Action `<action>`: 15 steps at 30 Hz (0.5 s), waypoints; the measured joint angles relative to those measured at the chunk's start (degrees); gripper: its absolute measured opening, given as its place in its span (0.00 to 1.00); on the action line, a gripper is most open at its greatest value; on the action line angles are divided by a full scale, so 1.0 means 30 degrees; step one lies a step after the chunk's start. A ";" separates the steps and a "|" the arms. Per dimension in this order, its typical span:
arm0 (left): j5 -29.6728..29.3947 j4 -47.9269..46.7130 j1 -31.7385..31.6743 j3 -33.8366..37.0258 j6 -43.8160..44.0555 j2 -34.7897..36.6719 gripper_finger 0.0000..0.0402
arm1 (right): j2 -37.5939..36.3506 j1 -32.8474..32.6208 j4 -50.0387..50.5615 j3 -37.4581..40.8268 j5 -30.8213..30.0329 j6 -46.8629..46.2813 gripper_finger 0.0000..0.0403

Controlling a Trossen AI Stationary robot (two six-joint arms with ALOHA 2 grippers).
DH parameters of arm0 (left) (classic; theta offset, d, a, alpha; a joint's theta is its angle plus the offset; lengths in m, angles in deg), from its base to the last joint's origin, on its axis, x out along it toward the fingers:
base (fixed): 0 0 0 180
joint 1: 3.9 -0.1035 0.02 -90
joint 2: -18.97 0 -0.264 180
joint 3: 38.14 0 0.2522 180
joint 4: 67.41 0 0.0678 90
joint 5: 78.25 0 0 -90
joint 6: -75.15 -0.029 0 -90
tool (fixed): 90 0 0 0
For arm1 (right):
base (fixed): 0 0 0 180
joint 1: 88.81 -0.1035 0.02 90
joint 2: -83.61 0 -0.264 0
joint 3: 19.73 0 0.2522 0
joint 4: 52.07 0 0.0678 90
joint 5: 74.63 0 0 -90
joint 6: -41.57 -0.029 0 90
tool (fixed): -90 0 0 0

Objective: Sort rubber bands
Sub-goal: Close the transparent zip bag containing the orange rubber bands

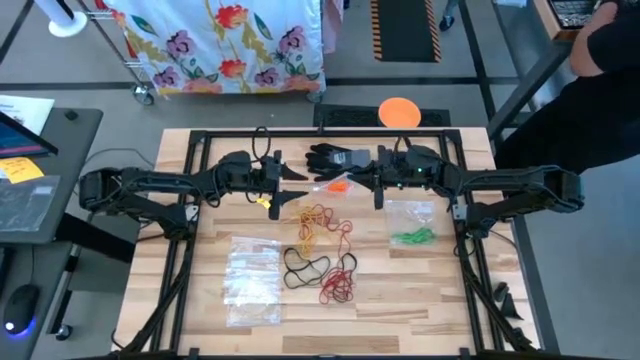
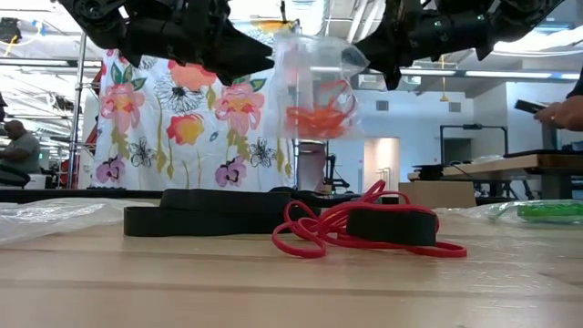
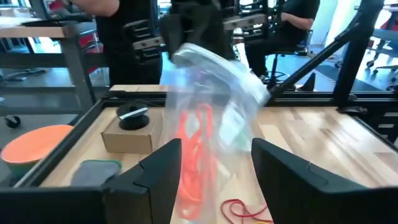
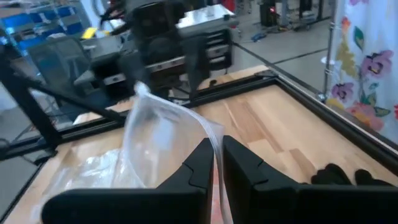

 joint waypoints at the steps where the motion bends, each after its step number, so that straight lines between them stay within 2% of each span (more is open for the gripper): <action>1: 0.0012 -0.0009 0.0093 0.0000 0.0019 -0.0003 0.48 | 0.0000 0.0081 0.0026 -0.0024 -0.0005 -0.0064 0.08; 9: -0.0071 0.0039 0.0399 0.0000 -0.0279 -0.0015 0.48 | 0.0004 0.0520 0.0009 -0.0041 -0.0007 -0.0204 0.08; 15: -0.2039 0.1666 0.0676 0.0007 -0.0412 -0.0944 0.48 | 0.0007 0.0508 -0.0664 -0.0075 -0.0003 -0.0219 0.08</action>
